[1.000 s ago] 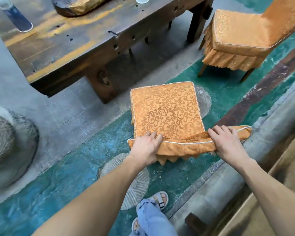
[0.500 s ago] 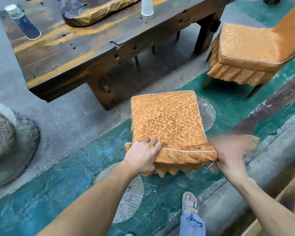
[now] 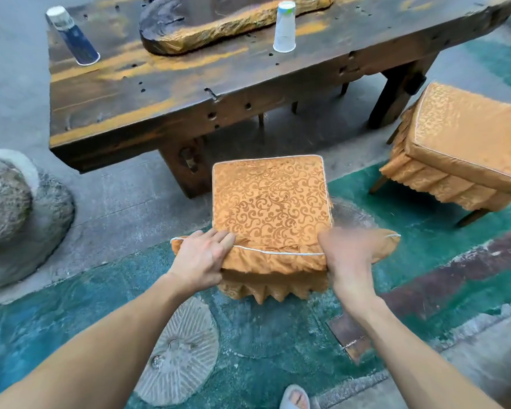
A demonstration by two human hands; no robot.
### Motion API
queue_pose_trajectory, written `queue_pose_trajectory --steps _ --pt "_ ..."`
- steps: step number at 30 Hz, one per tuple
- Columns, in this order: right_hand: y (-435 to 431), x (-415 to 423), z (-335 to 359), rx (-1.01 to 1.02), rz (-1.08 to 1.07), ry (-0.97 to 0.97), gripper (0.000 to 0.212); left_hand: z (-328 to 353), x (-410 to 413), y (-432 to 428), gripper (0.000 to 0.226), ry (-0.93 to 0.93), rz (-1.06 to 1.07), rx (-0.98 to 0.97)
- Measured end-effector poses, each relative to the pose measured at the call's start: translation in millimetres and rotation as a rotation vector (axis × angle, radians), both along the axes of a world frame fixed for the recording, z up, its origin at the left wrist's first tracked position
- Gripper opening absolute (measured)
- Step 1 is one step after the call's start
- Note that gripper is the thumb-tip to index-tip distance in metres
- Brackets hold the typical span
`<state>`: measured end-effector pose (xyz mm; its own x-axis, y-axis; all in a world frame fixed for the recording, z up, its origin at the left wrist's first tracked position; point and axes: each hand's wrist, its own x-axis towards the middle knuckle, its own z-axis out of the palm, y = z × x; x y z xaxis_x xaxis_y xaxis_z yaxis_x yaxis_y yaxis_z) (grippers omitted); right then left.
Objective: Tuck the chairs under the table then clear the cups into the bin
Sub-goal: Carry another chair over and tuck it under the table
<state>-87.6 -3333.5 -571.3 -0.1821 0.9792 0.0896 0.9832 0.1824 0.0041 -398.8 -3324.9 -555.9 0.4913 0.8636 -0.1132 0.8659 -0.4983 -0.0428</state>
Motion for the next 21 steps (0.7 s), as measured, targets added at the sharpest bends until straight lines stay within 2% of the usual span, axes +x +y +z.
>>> queue_pose_trajectory --steps 8,13,18,21 --pt "113 -4 -8 0.022 0.101 -0.046 0.046 -12 -3 75 0.04 0.026 0.155 0.072" --pt "176 -2 -10 0.05 0.149 -0.072 0.049 -18 -3 122 0.049 0.012 0.166 0.134" --pt "235 -4 -9 0.04 0.192 -0.107 0.059 -22 -4 171 0.05 -0.003 0.182 0.172" --pt "266 -10 -5 0.021 0.205 -0.105 0.057 -22 -9 200 0.049 -0.001 0.194 0.181"
